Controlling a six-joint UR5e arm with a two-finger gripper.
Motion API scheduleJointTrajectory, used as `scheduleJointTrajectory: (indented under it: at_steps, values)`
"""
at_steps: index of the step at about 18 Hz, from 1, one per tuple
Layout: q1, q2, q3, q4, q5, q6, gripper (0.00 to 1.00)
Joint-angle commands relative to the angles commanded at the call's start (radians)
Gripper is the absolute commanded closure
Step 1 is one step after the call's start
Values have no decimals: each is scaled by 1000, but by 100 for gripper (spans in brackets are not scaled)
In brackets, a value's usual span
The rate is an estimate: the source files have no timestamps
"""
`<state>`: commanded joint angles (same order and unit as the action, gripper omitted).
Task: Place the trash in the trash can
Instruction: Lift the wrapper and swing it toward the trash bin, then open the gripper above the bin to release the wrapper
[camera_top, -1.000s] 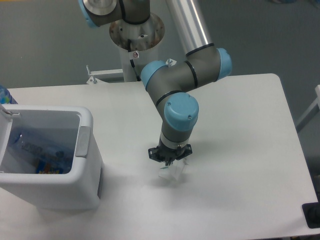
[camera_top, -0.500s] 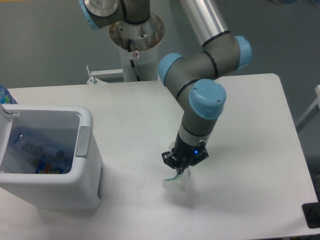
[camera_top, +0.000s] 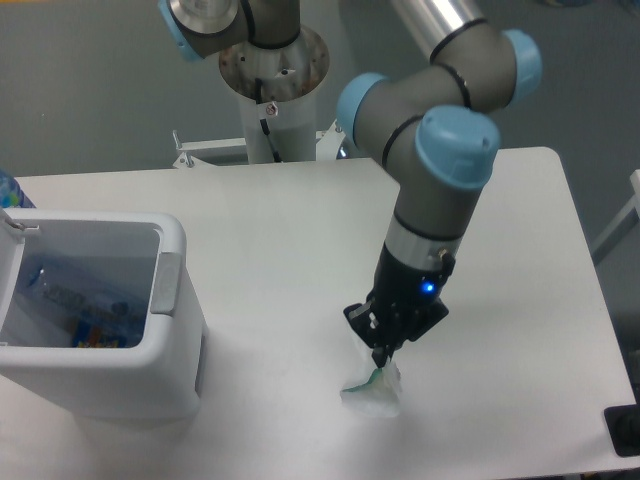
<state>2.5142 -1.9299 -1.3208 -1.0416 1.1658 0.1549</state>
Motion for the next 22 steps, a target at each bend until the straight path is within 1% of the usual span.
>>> scheduleJointTrajectory:
  at_steps: [5, 8, 12, 14, 15, 17, 19, 22]
  values:
    - [-9, 61, 28, 8, -11, 3, 94]
    - [-28, 95, 28, 6, -26, 2, 94]
    - [-35, 152, 23, 6, -121, 0, 94]
    - [-38, 175, 9, 8, -175, 2, 94]
    - [-50, 183, 6, 8, -198, 5, 94]
    - [-98, 184, 2, 6, -233, 2, 94]
    - [-138, 195, -21, 8, -245, 2, 94]
    - [-233, 192, -37, 5, -268, -5, 94]
